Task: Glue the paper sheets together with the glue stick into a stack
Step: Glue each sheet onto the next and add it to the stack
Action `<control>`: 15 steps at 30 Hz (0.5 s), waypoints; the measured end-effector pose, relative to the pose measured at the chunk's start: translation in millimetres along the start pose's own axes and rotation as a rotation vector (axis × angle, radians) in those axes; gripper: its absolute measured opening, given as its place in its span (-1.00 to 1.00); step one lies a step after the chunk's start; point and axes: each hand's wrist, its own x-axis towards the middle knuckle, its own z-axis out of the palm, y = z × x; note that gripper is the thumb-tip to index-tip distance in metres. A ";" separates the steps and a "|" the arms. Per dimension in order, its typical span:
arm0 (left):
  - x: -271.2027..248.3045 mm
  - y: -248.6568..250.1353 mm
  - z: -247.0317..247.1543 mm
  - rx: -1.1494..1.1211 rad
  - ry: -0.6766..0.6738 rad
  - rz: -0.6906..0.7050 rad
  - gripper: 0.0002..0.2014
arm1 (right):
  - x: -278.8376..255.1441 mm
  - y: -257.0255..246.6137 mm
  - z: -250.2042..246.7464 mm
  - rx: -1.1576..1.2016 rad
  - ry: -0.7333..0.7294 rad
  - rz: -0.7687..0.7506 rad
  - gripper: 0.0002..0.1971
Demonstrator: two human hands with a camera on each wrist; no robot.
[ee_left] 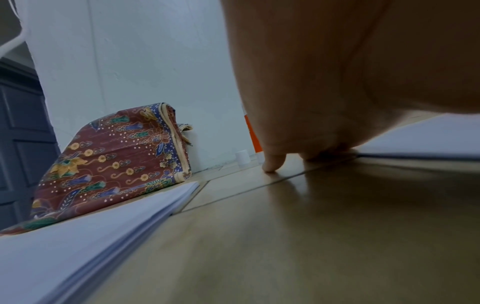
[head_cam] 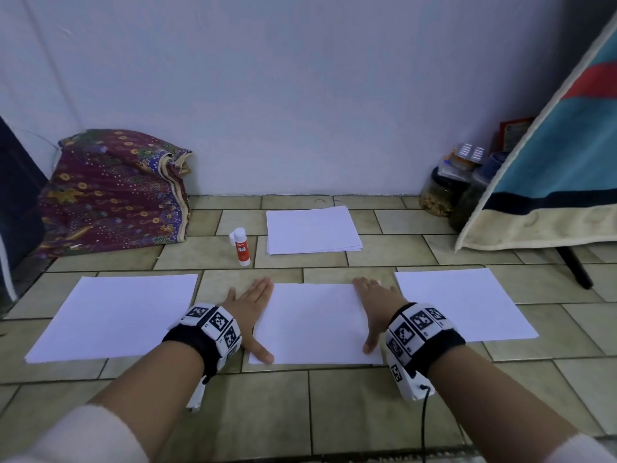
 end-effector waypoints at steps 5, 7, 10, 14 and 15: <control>0.6 -1.1 2.8 0.014 0.012 -0.001 0.77 | -3.7 2.5 -6.0 0.101 -0.010 -0.022 0.25; 0.3 -0.1 3.4 0.010 0.016 0.000 0.77 | -4.2 3.4 -6.4 0.133 -0.004 -0.038 0.19; -0.6 1.5 4.5 0.000 0.030 -0.003 0.78 | -4.8 4.6 -3.8 0.168 0.041 -0.059 0.13; -3.2 4.5 3.2 -0.007 0.035 -0.011 0.78 | -3.5 12.6 0.9 0.479 0.151 -0.052 0.01; -3.9 5.0 3.0 -0.008 0.035 -0.012 0.78 | -2.4 14.6 1.5 0.587 0.181 -0.041 -0.07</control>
